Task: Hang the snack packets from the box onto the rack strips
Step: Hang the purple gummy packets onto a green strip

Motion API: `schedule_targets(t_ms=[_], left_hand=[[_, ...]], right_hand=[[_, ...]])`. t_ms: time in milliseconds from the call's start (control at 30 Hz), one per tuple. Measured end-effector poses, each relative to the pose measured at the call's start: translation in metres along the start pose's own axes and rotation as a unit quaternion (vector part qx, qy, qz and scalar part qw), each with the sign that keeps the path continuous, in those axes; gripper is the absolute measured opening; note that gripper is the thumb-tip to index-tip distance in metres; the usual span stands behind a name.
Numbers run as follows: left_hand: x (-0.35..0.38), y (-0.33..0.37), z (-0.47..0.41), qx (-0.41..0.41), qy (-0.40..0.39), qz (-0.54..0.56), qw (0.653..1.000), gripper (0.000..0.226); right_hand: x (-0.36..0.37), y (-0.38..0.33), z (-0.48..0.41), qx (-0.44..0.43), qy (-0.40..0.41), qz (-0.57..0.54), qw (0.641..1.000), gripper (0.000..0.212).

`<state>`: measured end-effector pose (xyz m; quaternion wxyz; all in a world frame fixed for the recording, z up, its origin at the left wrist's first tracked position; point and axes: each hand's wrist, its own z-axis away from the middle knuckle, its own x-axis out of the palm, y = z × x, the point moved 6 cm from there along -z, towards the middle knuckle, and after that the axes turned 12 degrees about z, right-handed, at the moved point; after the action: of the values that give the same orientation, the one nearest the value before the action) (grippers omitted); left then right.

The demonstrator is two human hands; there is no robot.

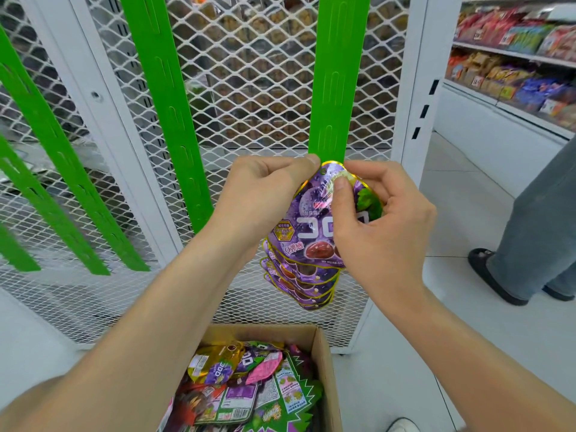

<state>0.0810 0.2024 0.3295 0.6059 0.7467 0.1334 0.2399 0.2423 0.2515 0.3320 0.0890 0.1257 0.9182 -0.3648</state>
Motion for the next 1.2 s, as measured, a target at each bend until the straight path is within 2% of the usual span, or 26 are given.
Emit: schedule_targets(t_ms=[133, 267, 367, 433, 500, 567, 633, 700, 767, 800, 867, 933, 967, 1033, 1133, 1200], left_hand=[[-0.001, 0.001, 0.0, 0.001, 0.015, 0.003, 1.0, 0.024], [-0.003, 0.003, -0.001, 0.007, 0.019, -0.008, 1.0, 0.028], [-0.007, 0.006, 0.001, 0.056, 0.023, -0.075, 0.995, 0.039], [-0.009, 0.007, 0.003, 0.099, 0.011, -0.122, 0.988, 0.035], [-0.016, 0.005, 0.005, 0.159, 0.029, -0.218, 0.962, 0.021], [-0.026, 0.003, 0.021, 0.239, 0.088, -0.323, 0.912, 0.009], [-0.038, -0.005, 0.046, 0.302, 0.151, -0.346, 0.875, 0.016], [-0.056, -0.038, 0.06, 0.285, 0.16, -0.37, 0.87, 0.013], [-0.078, -0.091, 0.058, 0.156, 0.132, -0.422, 0.883, 0.012], [-0.089, -0.121, 0.055, 0.068, 0.099, -0.47, 0.875, 0.011], [-0.108, -0.182, 0.057, -0.088, -0.014, -0.572, 0.815, 0.007], [-0.123, -0.241, 0.069, -0.196, -0.127, -0.593, 0.77, 0.009], [-0.127, -0.264, 0.075, -0.218, -0.16, -0.598, 0.755, 0.011], [-0.13, -0.3, 0.083, -0.207, -0.175, -0.618, 0.738, 0.019], [-0.129, -0.338, 0.083, -0.163, -0.151, -0.631, 0.744, 0.052], [-0.127, -0.355, 0.079, -0.14, -0.15, -0.67, 0.714, 0.053]], right_hand=[[0.001, 0.001, 0.002, 0.004, -0.008, 0.021, 1.0, 0.006], [0.008, 0.008, 0.005, 0.017, -0.051, 0.038, 0.998, 0.007], [0.016, 0.014, 0.008, 0.001, -0.105, 0.076, 0.992, 0.014], [0.017, 0.016, 0.008, -0.005, -0.118, 0.081, 0.99, 0.016], [0.011, 0.014, 0.009, -0.035, -0.092, 0.103, 0.99, 0.02], [0.007, 0.009, 0.015, -0.081, -0.077, 0.121, 0.986, 0.024], [0.016, 0.006, 0.028, -0.113, -0.151, 0.096, 0.977, 0.022], [0.039, 0.014, 0.051, -0.115, -0.311, 0.098, 0.938, 0.016], [0.061, 0.028, 0.081, -0.131, -0.471, 0.168, 0.856, 0.009], [0.069, 0.034, 0.095, -0.154, -0.535, 0.211, 0.803, 0.009], [0.079, 0.046, 0.119, -0.201, -0.625, 0.299, 0.693, 0.013], [0.087, 0.06, 0.137, -0.237, -0.672, 0.344, 0.611, 0.027], [0.09, 0.066, 0.143, -0.243, -0.689, 0.358, 0.581, 0.036], [0.095, 0.079, 0.15, -0.241, -0.712, 0.362, 0.551, 0.043], [0.105, 0.095, 0.151, -0.218, -0.73, 0.351, 0.544, 0.046], [0.108, 0.101, 0.151, -0.215, -0.734, 0.342, 0.546, 0.046]])
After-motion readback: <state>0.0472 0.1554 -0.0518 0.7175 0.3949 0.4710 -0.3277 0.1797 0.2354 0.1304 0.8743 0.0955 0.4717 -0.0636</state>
